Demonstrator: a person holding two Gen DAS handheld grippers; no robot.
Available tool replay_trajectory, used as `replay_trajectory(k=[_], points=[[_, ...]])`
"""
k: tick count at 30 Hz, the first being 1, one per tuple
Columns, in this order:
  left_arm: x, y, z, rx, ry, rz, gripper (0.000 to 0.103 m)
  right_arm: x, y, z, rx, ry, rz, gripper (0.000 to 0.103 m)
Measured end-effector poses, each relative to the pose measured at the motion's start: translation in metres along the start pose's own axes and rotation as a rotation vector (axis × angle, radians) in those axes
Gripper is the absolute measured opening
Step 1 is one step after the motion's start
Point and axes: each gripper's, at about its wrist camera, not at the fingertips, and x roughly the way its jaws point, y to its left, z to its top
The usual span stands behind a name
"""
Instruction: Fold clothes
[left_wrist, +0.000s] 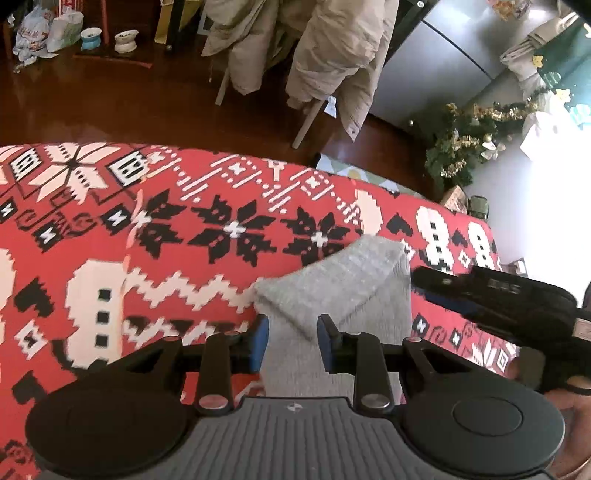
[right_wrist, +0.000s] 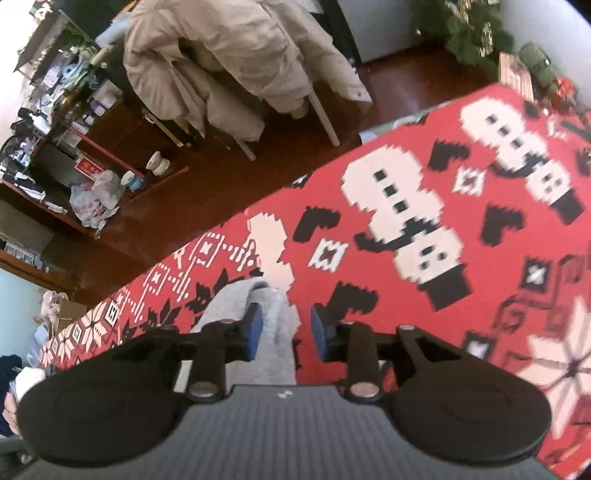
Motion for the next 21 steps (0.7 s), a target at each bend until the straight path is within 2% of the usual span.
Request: replay_trajectory(k=[2, 7, 11, 13, 16, 21], points=[[-0.005, 0.002, -0.007, 0.000, 0.019, -0.008, 0.027, -0.014, -0.003, -0.003, -0.009, -0.005, -0.002, 0.033], [-0.018, 0.002, -0.030, 0.020, 0.064, -0.037, 0.027, -0.059, -0.009, -0.039, -0.037, 0.096, 0.036, 0.033], [-0.028, 0.002, -0.048, 0.037, 0.099, -0.059, 0.013, -0.078, -0.012, -0.084, -0.014, 0.174, 0.069, 0.033], [-0.032, 0.001, -0.057, 0.045, 0.117, -0.070, 0.011, -0.082, -0.014, -0.106, 0.009, 0.205, 0.073, 0.033], [-0.028, -0.004, -0.064, 0.074, 0.122, -0.068, 0.010, -0.080, -0.020, -0.129, 0.086, 0.201, 0.097, 0.033], [-0.020, -0.013, -0.076, 0.121, 0.131, -0.064, 0.010, -0.064, -0.025, -0.140, 0.150, 0.156, 0.142, 0.032]])
